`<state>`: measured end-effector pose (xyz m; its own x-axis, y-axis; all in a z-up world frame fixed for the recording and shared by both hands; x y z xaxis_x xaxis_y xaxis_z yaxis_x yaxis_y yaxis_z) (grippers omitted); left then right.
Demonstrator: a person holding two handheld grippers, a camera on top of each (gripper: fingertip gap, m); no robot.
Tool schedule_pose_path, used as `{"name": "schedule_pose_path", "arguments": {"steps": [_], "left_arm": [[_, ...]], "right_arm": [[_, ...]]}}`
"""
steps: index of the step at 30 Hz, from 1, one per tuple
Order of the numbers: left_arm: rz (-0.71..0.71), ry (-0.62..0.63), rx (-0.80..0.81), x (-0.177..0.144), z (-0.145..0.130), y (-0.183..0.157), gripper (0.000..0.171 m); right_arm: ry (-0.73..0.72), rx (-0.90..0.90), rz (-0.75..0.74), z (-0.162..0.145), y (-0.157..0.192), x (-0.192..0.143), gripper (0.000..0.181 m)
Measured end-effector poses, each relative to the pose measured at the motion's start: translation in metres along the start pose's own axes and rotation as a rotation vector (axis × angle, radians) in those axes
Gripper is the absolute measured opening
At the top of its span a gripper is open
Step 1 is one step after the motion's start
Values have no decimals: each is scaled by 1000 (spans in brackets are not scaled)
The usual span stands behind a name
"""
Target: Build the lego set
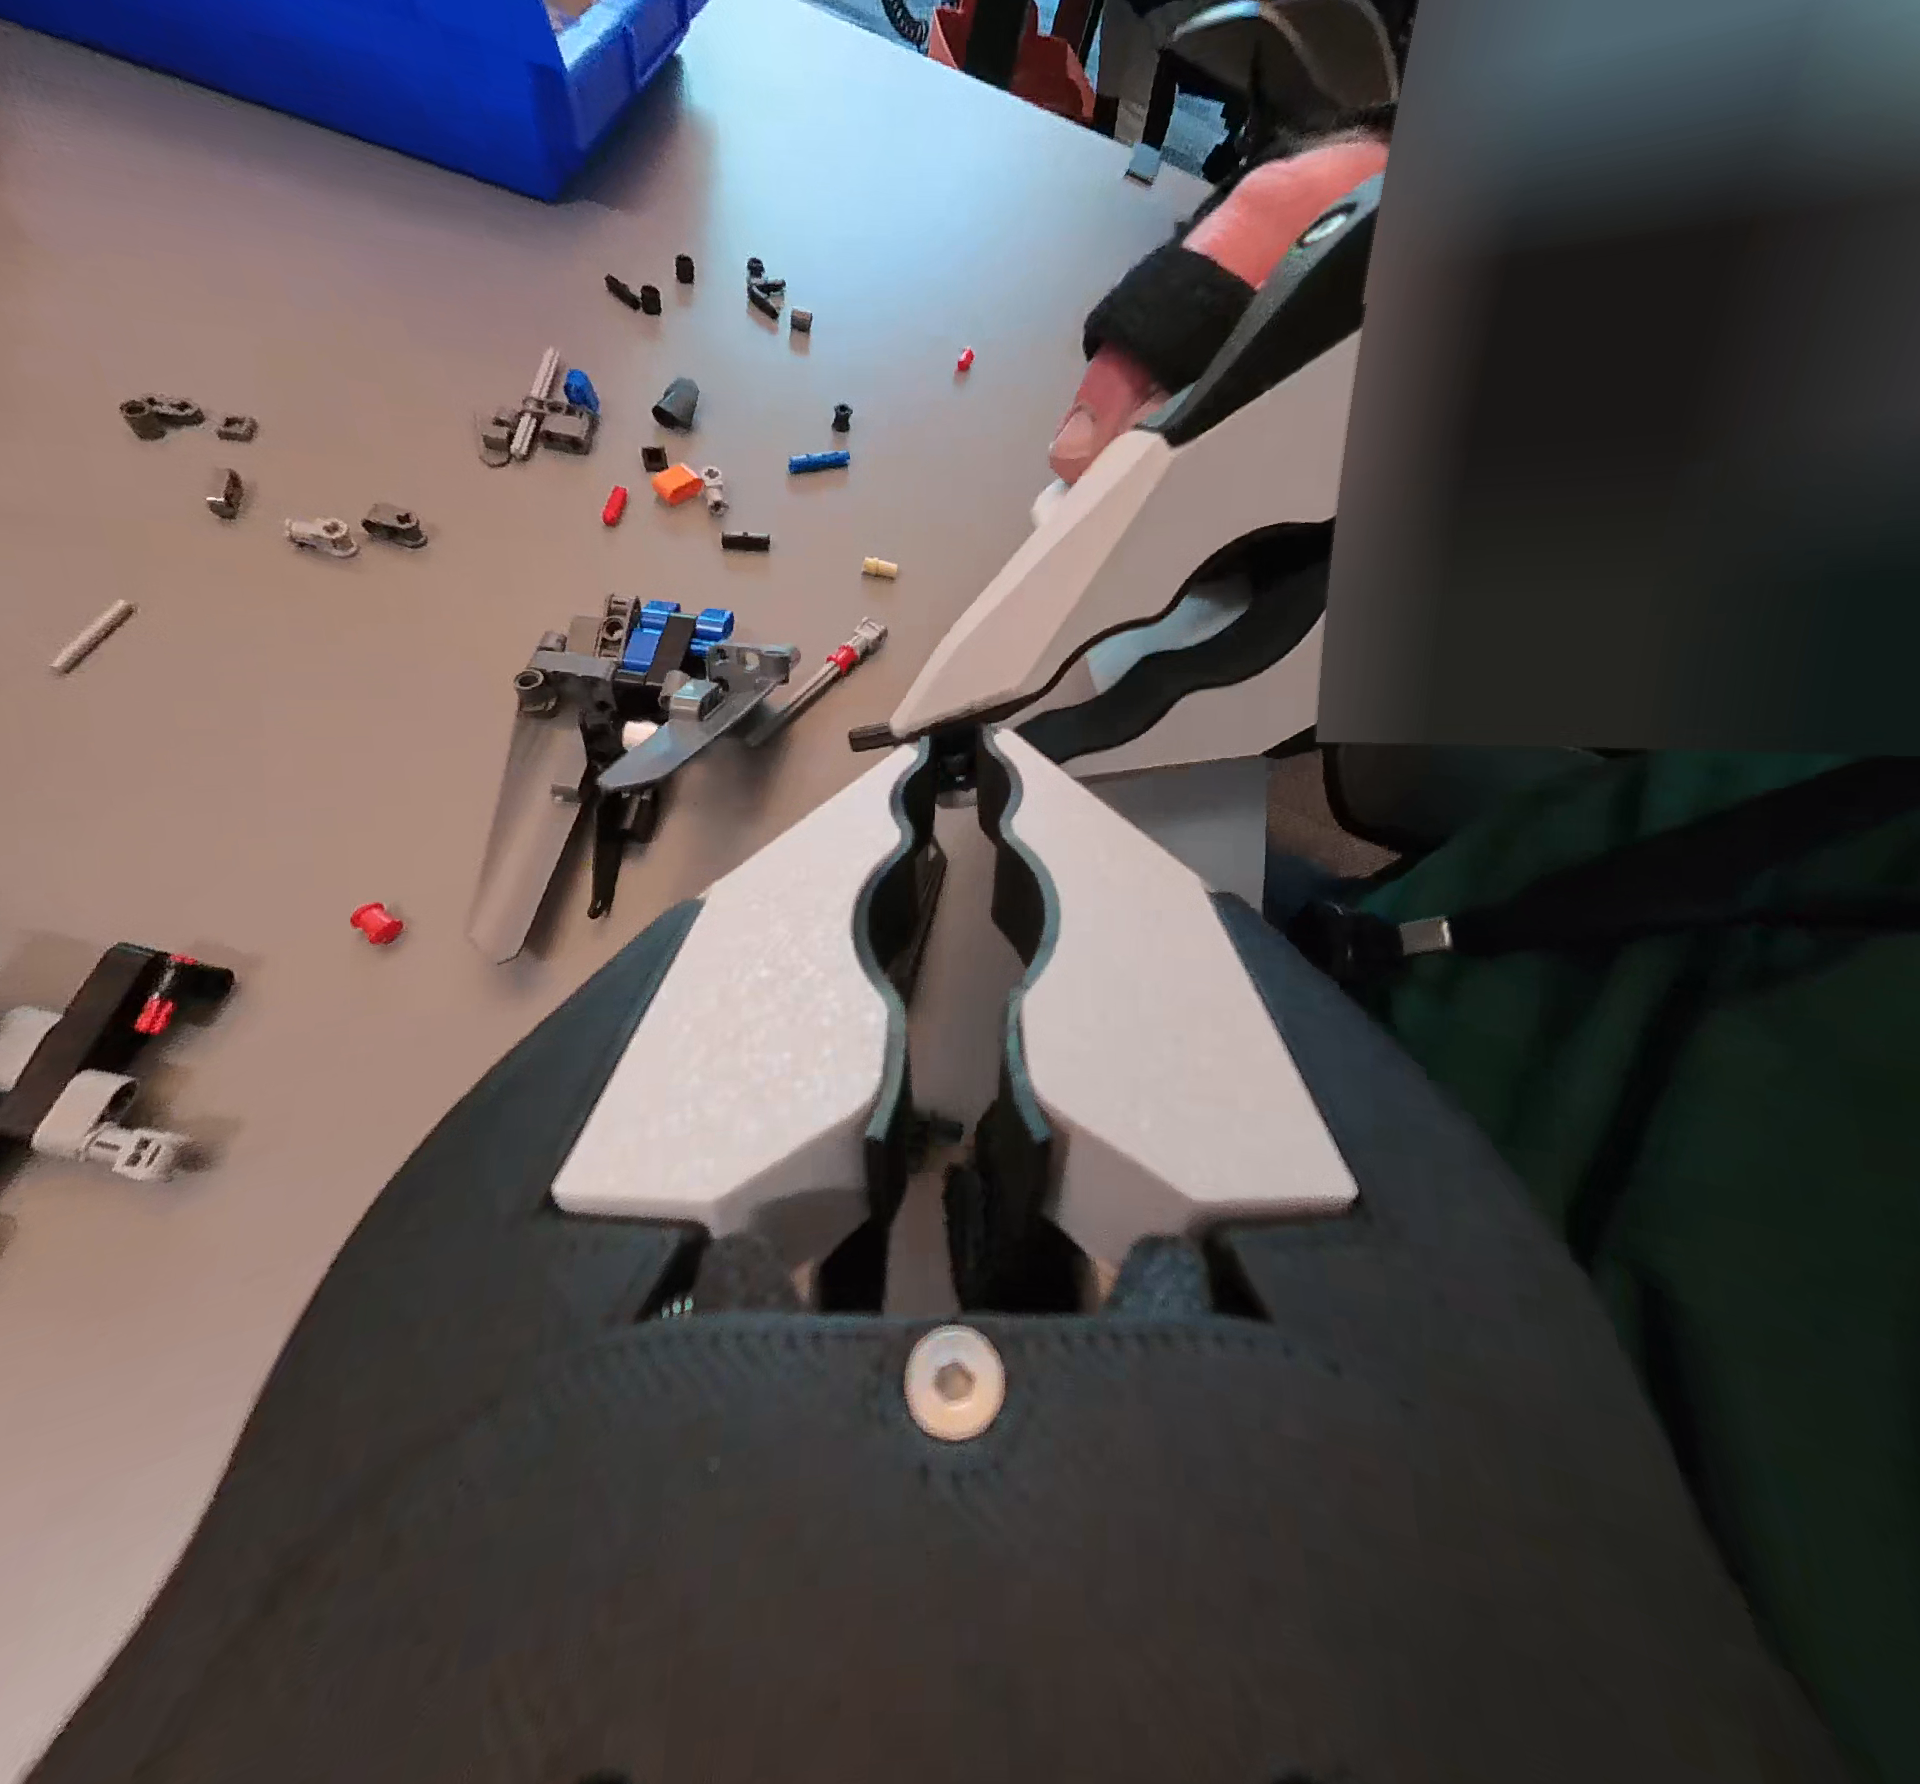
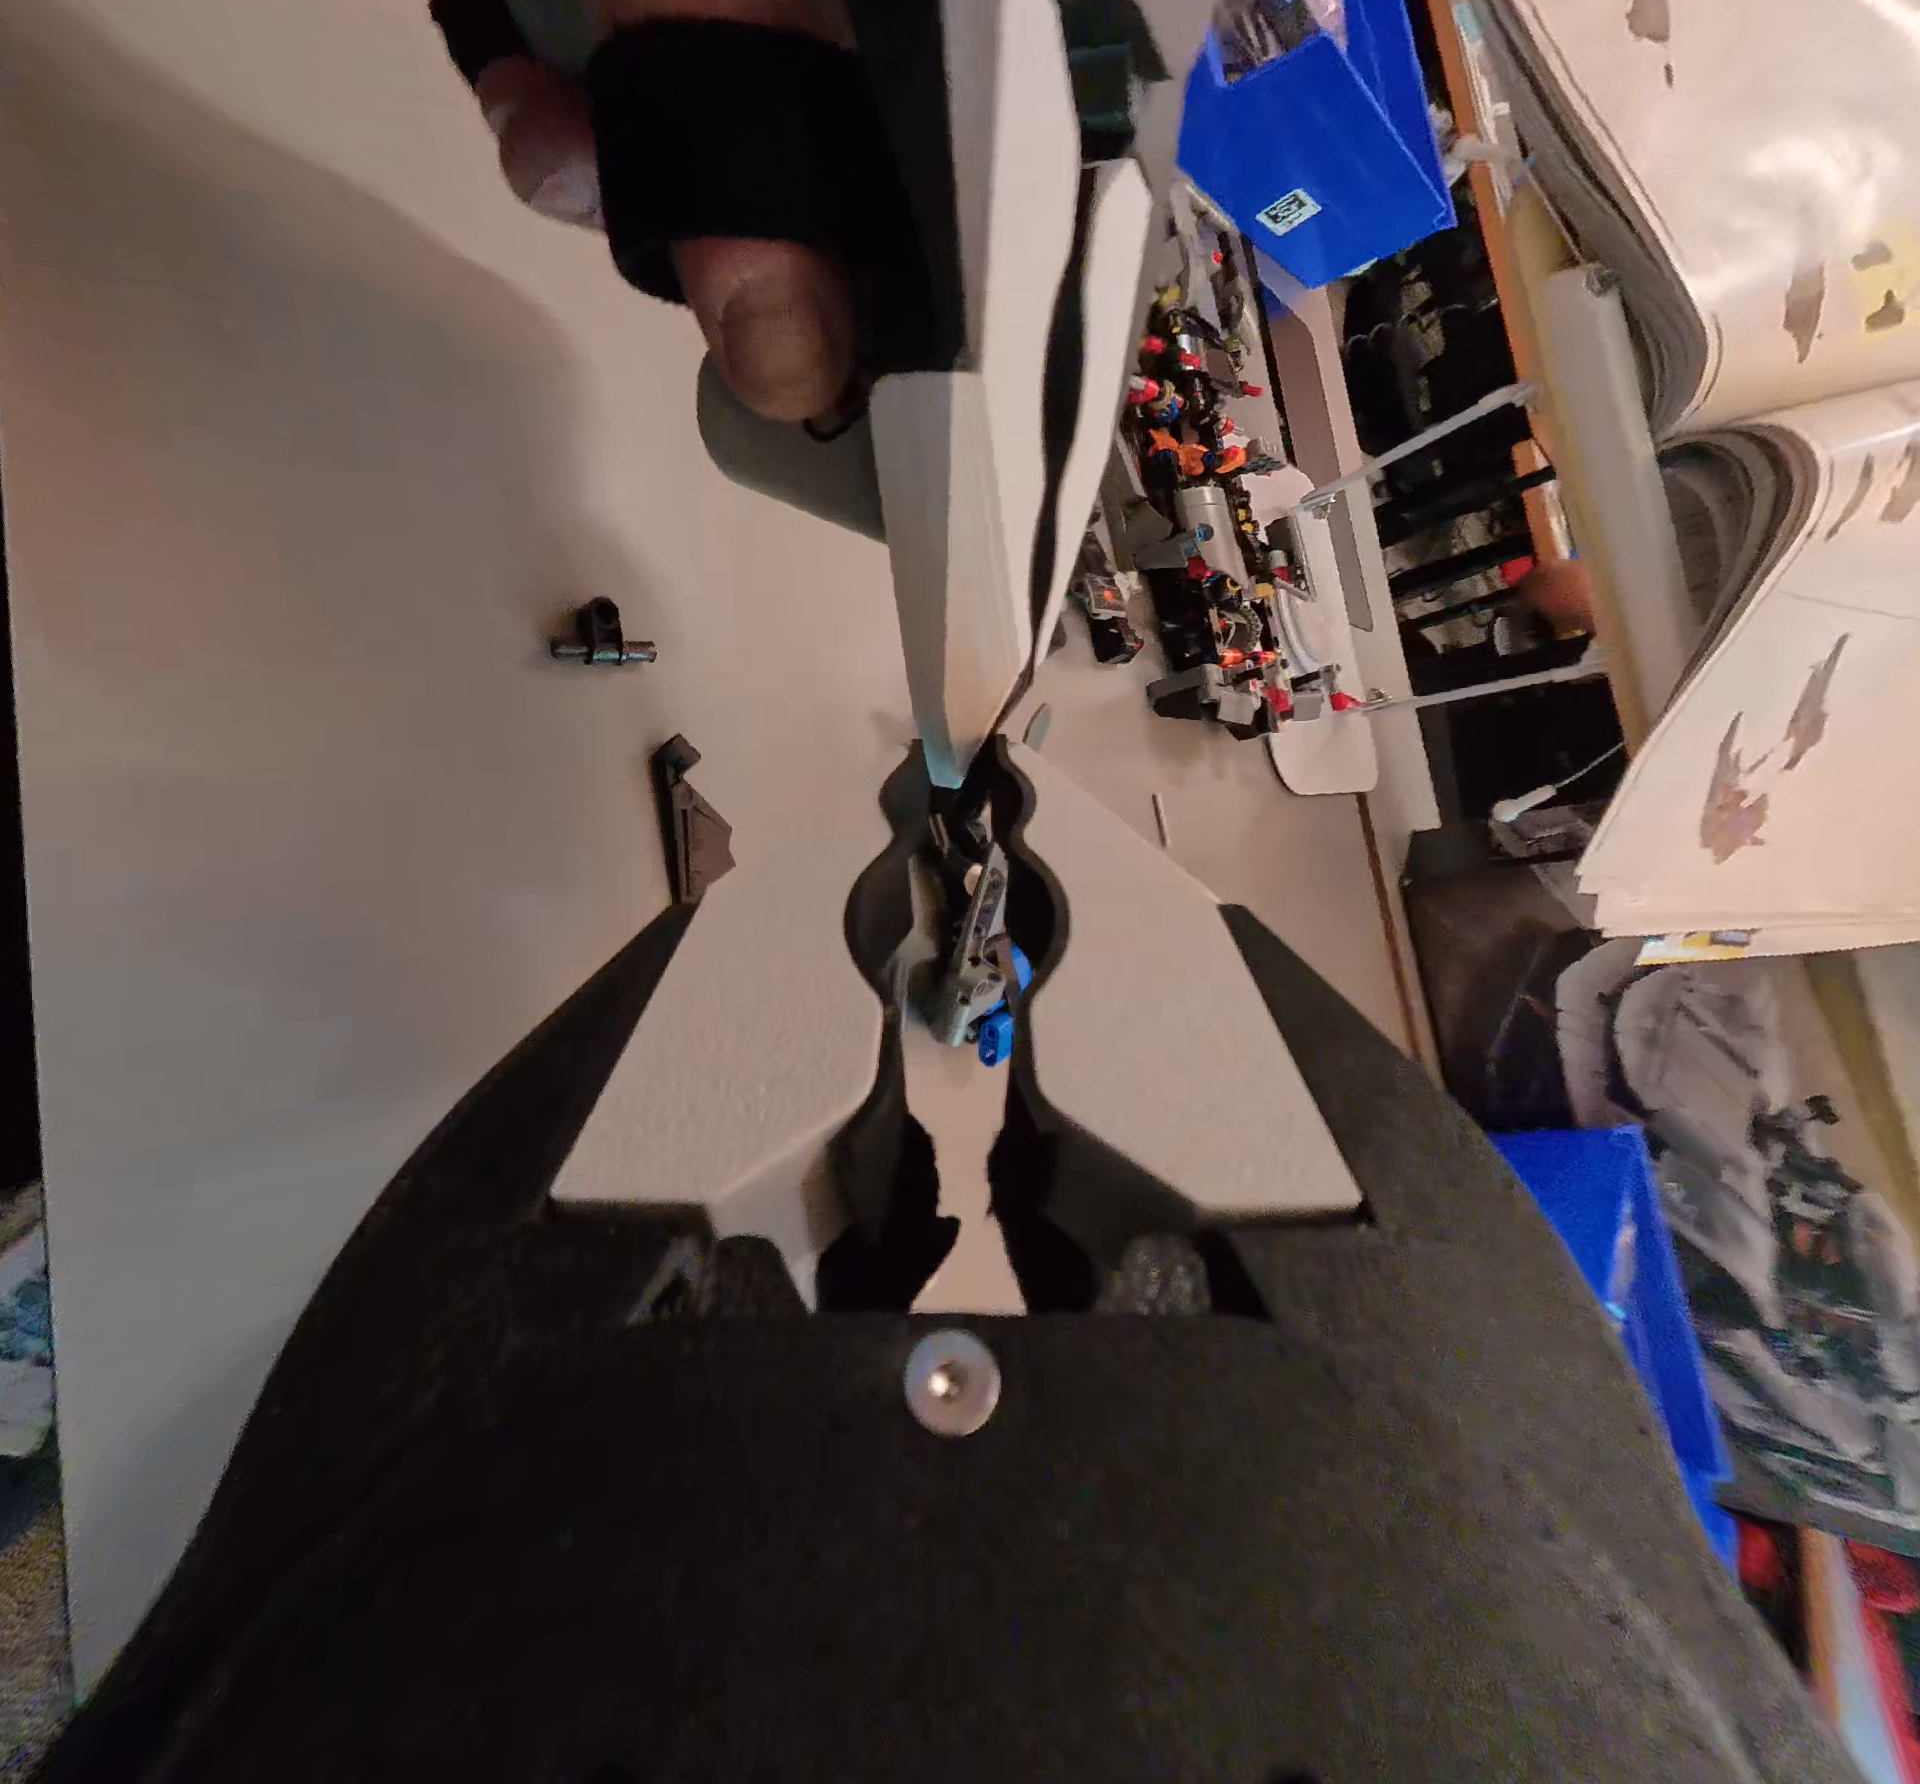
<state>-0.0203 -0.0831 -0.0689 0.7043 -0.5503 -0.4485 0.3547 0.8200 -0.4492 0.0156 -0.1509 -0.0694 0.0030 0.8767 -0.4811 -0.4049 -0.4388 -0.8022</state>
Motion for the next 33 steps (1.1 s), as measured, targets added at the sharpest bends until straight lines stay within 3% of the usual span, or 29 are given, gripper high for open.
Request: {"name": "schedule_pose_path", "arguments": {"steps": [8, 18, 29, 33], "left_arm": [[-52, -98, -38, -1, 7, -3, 6], [-230, -207, -258, -1, 11, 3, 6], [-146, -286, -97, 0, 6, 7, 4], [-131, -280, -97, 1, 6, 7, 4]], "right_arm": [[-146, 250, 39, -8, -10, -6, 10], [-168, 278, -3, -10, -18, -10, 6], [-161, 287, -36, -16, -18, -8, 14], [-108, 201, -55, -16, -16, -11, 13]]}}
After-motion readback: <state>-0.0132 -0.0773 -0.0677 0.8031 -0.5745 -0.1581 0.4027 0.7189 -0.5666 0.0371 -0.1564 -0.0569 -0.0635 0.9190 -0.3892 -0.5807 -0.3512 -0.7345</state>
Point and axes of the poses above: each gripper's, where its closed fingertips meet, x out along the fingers, z out of its top, y = z × x across the jaws, the point moved 6 cm from there along -x, back along the fingers, and after that the axes turned 14 degrees about -x, right-handed, at the moved point
